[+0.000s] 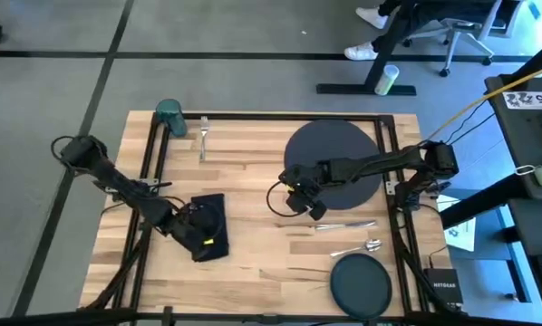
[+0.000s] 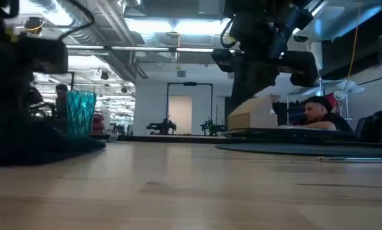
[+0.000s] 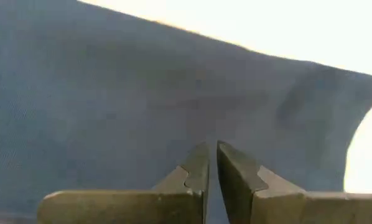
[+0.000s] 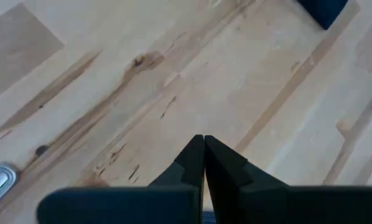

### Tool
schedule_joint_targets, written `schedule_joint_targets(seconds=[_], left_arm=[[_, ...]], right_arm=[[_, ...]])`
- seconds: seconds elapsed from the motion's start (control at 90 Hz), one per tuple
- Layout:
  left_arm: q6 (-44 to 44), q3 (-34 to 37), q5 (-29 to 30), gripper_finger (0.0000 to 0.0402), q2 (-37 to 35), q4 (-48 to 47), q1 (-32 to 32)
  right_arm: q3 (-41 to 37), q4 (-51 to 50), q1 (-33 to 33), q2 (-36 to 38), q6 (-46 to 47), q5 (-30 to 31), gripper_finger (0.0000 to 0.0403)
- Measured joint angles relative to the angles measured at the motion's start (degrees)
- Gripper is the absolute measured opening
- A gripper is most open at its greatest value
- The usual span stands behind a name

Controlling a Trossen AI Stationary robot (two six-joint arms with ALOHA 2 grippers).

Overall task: Set table place
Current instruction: Fold the black table napkin

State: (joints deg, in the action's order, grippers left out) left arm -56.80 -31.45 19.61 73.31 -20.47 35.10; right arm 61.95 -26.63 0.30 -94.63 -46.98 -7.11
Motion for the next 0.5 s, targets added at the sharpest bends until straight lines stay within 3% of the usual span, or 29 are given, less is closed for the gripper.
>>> schedule_joint_targets(seconds=[0.222,0.5], left_arm=[[4.1,-1.7,1.2,0.0014,-4.7,8.0,1.3],[0.1,-1.7,-1.9,0.0014,1.0,10.0,5.0]], right_arm=[[0.0,0.2,-0.1,0.0,0.0,0.0,0.0000],[0.0,0.2,-0.8,0.0,-0.5,0.0,0.0000]])
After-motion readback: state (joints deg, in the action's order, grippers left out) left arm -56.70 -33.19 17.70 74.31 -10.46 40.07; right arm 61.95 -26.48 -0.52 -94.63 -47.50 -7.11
